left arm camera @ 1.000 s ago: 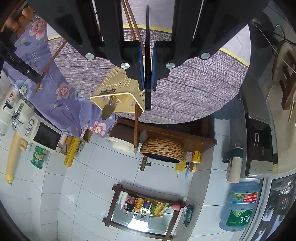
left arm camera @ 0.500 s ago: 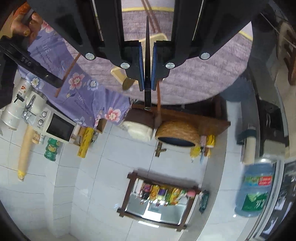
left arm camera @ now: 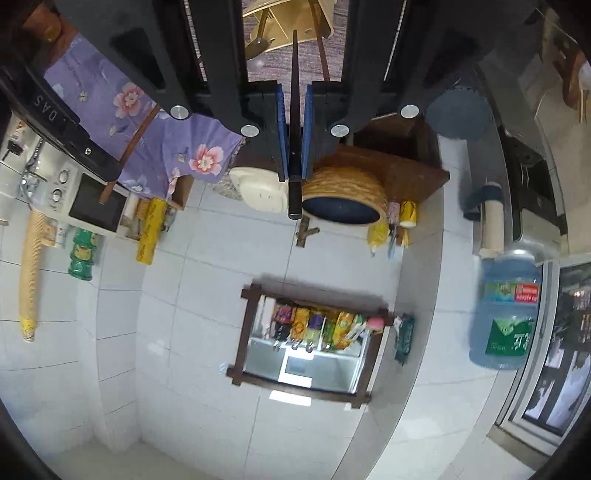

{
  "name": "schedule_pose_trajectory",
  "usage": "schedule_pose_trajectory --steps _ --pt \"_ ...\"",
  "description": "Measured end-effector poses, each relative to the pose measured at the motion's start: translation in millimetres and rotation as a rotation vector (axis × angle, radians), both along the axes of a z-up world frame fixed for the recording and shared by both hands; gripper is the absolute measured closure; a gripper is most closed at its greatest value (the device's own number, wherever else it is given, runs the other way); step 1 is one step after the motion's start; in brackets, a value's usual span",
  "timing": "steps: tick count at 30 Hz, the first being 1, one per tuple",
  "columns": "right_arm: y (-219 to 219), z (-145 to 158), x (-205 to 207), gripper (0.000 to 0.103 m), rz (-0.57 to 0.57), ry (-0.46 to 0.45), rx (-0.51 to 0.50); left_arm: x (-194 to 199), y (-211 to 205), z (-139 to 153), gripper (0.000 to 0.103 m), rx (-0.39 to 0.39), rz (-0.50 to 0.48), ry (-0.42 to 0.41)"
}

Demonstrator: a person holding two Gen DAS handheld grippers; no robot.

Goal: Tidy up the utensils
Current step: 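Lift both chopsticks and lower them into the cream basket, then open both tools to release the chopsticks into the basket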

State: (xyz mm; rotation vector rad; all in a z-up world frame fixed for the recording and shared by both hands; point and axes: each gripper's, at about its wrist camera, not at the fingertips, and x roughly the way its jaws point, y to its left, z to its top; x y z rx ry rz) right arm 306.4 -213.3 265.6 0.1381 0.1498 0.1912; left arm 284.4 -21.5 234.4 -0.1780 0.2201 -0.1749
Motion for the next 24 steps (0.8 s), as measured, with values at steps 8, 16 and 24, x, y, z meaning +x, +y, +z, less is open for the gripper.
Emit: schedule_pose_trajectory --steps 8,16,24 --pt "8 -85 38 0.095 -0.002 0.166 0.003 24 -7 -78 0.095 0.019 0.004 0.158" --pt "7 -124 50 0.095 0.002 0.232 0.004 35 -4 -123 0.095 0.014 -0.003 0.258" --pt "2 -136 41 0.077 0.011 0.247 0.022 21 1 -125 0.077 -0.002 -0.022 0.249"
